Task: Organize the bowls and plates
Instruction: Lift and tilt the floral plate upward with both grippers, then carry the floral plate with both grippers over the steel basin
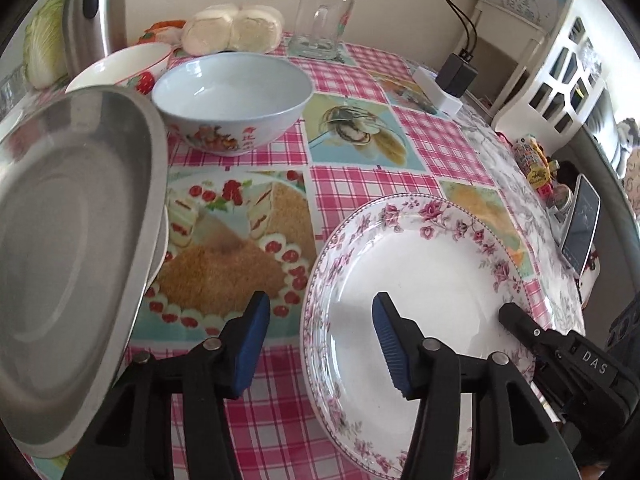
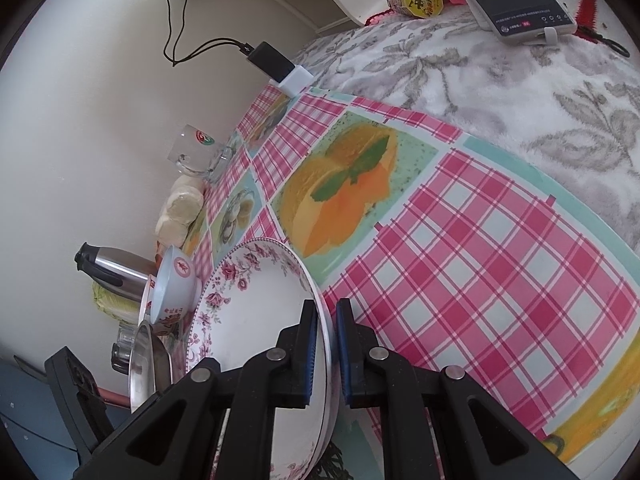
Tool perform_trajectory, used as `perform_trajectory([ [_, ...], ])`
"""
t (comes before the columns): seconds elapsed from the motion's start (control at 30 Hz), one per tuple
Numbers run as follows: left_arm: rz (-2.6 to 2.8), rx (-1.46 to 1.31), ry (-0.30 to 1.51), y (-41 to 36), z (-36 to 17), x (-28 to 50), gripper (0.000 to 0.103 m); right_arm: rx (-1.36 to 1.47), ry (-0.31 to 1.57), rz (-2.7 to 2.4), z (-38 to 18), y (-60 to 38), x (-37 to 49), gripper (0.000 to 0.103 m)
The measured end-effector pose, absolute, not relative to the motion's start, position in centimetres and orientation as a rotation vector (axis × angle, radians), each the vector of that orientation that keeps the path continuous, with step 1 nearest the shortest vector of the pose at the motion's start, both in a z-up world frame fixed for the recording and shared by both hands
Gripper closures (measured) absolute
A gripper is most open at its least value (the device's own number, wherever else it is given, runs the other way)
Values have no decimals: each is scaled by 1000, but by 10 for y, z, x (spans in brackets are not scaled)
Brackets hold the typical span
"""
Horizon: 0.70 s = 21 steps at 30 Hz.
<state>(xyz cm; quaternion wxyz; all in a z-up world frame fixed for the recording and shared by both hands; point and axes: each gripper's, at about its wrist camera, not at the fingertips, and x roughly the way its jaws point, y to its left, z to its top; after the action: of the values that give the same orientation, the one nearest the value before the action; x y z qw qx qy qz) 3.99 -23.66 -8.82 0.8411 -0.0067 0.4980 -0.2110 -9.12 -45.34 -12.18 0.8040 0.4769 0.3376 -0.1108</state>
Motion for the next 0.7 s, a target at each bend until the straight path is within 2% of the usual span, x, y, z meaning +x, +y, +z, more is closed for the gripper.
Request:
perform_trajectory([
  [0.03, -444, 7, 1041, -239, -89, 40, 65, 1013, 722, -238, -122, -453, -90, 91],
  [0.07, -451, 18, 1030, -240, -89, 40, 68, 1006, 720, -237, -121, -453, -89, 91],
  [0.1, -474, 1, 1030, -240, -90, 40, 76, 1000, 716, -238, -121, -452, -89, 91],
  [0.4, -514, -5, 1006, -245, -79, 32, 86, 943, 715, -293, -112, -453, -94, 92],
  [0.7, -575, 1, 994, -253, -71, 27, 87, 989, 693, -312, -110, -463, -111, 92],
])
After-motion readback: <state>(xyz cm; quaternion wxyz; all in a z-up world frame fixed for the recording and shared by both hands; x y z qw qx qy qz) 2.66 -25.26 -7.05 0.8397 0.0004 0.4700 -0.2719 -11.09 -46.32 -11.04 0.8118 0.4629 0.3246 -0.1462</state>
